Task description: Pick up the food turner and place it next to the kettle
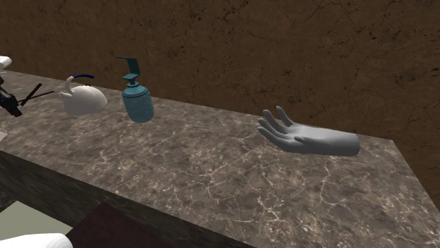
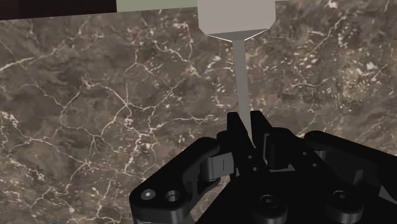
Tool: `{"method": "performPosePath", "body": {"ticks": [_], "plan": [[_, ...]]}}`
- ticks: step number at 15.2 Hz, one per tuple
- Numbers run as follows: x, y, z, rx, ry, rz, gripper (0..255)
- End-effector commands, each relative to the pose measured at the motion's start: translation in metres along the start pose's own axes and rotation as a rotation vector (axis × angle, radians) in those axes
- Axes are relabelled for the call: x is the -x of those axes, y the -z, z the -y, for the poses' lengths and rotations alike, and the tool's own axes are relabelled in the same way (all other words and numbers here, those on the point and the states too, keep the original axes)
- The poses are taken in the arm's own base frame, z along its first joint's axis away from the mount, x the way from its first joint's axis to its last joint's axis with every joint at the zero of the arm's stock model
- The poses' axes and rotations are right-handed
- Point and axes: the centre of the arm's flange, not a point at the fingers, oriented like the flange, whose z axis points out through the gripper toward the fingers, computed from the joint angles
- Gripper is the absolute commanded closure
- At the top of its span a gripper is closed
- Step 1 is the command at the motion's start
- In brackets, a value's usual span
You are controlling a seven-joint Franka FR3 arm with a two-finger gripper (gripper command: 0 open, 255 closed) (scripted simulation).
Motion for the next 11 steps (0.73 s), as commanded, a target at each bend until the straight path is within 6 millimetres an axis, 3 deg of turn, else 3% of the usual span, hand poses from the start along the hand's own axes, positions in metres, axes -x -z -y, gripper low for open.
{"method": "performPosePath", "body": {"ticks": [1,11], "plan": [[0.001,-0.01,0.0,0.0,0.0,0.0,255],[0.004,-0.062,0.0,0.0,0.0,0.0,255]]}}
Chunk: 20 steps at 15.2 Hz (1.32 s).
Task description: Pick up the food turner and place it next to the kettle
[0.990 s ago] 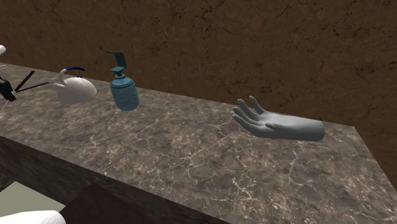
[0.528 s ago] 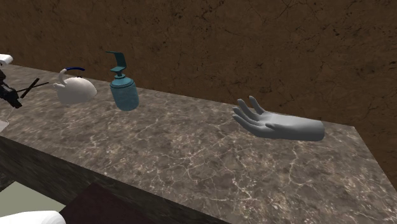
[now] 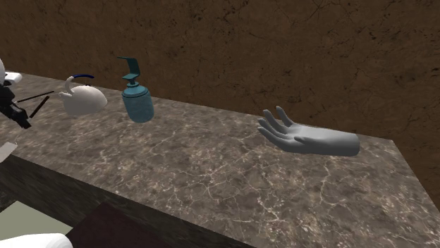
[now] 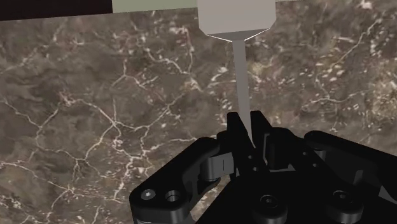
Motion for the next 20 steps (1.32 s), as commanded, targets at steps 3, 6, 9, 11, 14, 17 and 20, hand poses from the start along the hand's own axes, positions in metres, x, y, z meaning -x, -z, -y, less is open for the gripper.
{"method": "performPosePath", "body": {"ticks": [3,6,9,11,14,17,20], "plan": [[0.001,-0.021,0.001,0.0,0.0,0.0,255],[0.002,-0.037,0.001,0.0,0.0,0.0,255],[0.003,-0.053,0.001,0.0,0.0,0.0,255],[0.004,-0.063,0.001,0.0,0.0,0.0,255],[0.004,-0.066,0.001,0.0,0.0,0.0,255],[0.004,-0.066,0.001,0.0,0.0,0.0,255],[0.004,-0.066,0.001,0.0,0.0,0.0,0]]}}
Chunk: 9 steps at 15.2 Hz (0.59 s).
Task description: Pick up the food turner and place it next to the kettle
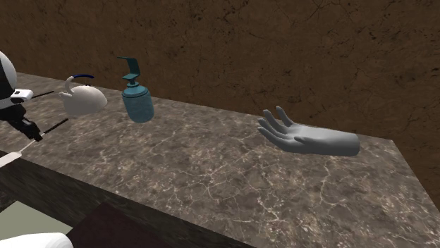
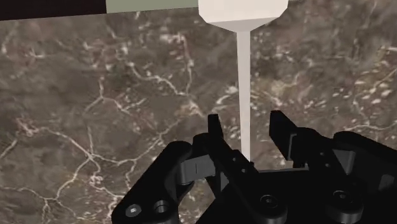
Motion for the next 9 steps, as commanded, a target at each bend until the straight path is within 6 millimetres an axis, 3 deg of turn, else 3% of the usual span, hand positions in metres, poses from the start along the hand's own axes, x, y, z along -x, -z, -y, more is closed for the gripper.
{"method": "performPosePath", "body": {"ticks": [1,5,9], "plan": [[0.0,0.0,0.0,0.0,0.0,0.0,0],[0.0,0.0,0.0,0.0,0.0,0.0,0],[0.0,0.05,0.0,0.0,0.0,0.0,0]]}}
